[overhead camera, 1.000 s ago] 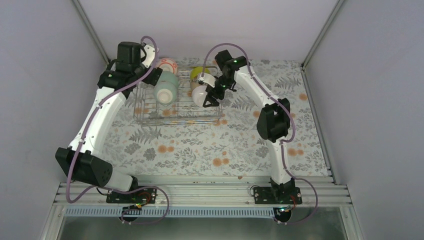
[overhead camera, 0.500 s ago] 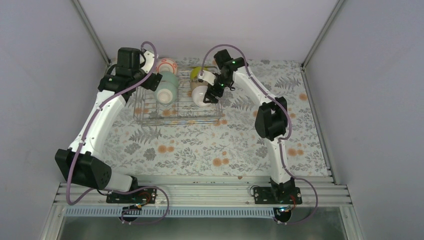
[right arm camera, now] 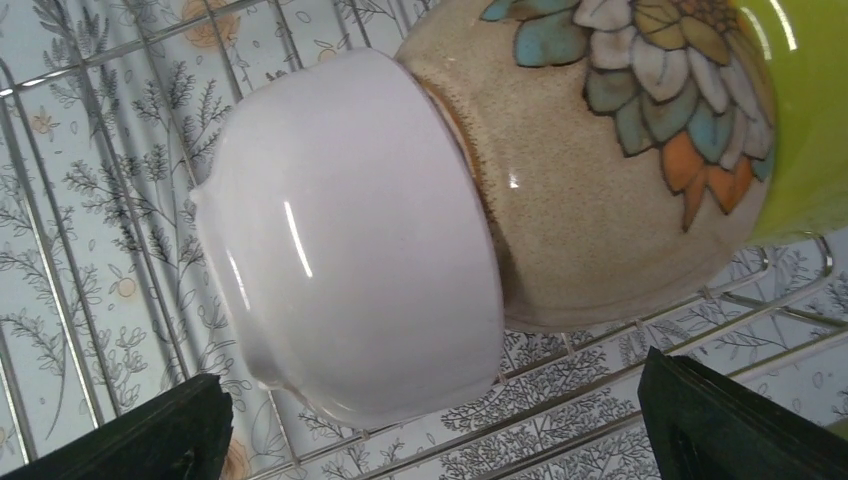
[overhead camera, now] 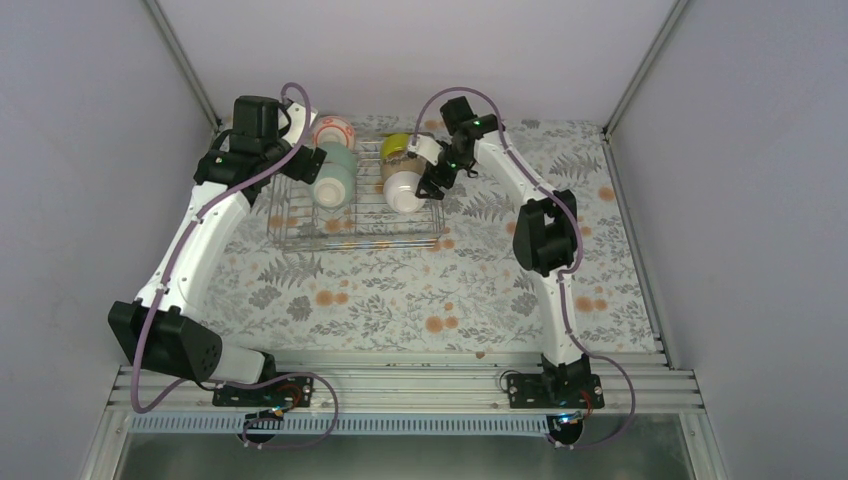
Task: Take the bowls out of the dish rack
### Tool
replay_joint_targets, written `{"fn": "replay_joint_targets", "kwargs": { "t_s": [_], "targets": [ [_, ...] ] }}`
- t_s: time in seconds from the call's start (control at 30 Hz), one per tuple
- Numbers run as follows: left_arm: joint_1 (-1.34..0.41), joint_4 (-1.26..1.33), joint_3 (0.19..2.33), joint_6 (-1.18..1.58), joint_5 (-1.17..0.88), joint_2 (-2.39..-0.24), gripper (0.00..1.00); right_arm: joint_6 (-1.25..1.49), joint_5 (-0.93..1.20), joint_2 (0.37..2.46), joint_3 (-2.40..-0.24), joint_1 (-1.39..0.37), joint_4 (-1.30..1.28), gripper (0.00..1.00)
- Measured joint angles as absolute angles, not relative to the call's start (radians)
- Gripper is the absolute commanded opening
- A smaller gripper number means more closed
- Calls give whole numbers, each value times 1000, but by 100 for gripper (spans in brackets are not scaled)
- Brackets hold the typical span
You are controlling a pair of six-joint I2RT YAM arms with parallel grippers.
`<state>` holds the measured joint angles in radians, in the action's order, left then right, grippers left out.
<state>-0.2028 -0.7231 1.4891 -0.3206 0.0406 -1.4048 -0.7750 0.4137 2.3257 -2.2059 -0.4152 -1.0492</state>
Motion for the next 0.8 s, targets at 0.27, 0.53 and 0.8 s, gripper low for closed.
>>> {"fn": "replay_joint_targets", "kwargs": {
  "t_s": [0.27, 0.53, 0.8],
  "targets": [
    [-203, -729, 1489, -321, 22, -1405, 100, -809, 462, 2326, -2206, -415, -1106, 100],
    [-203, -731, 1489, -321, 11, -1405, 100, -834, 486, 2330, -2212, -417, -1140, 100],
    [-203, -731, 1489, -320, -6, -1405, 100, -830, 484, 2357, -2238, -426, -1104, 100]
  ]
}}
